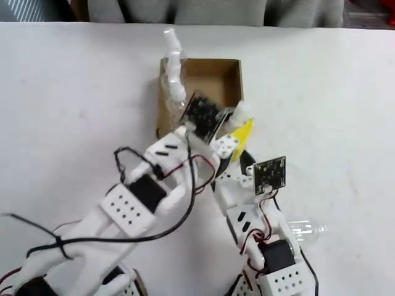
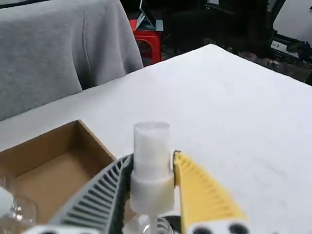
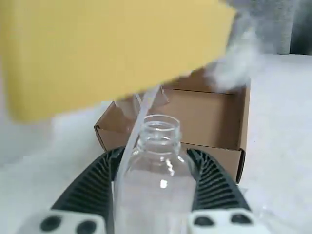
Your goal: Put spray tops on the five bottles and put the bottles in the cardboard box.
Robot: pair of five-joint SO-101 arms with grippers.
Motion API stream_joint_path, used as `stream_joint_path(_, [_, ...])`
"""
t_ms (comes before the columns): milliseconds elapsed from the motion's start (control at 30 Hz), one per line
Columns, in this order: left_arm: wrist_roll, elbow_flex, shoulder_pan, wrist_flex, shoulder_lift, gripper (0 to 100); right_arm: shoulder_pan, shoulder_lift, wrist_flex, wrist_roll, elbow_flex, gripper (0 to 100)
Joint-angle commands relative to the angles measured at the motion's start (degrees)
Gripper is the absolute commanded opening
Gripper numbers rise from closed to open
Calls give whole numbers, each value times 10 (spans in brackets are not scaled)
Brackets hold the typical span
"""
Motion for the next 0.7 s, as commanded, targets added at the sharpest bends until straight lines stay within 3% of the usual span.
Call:
stream_joint_path(0, [-5, 35, 6, -19, -41, 20, -2, -4, 1, -4, 5, 17])
stream_joint_path(367, [-3, 60, 4, -142, -44, 20, -1, -4, 5, -4, 5, 16])
stream_joint_path(667, [-7, -120, -15, -5, -43, 20, 0, -4, 5, -4, 5, 16])
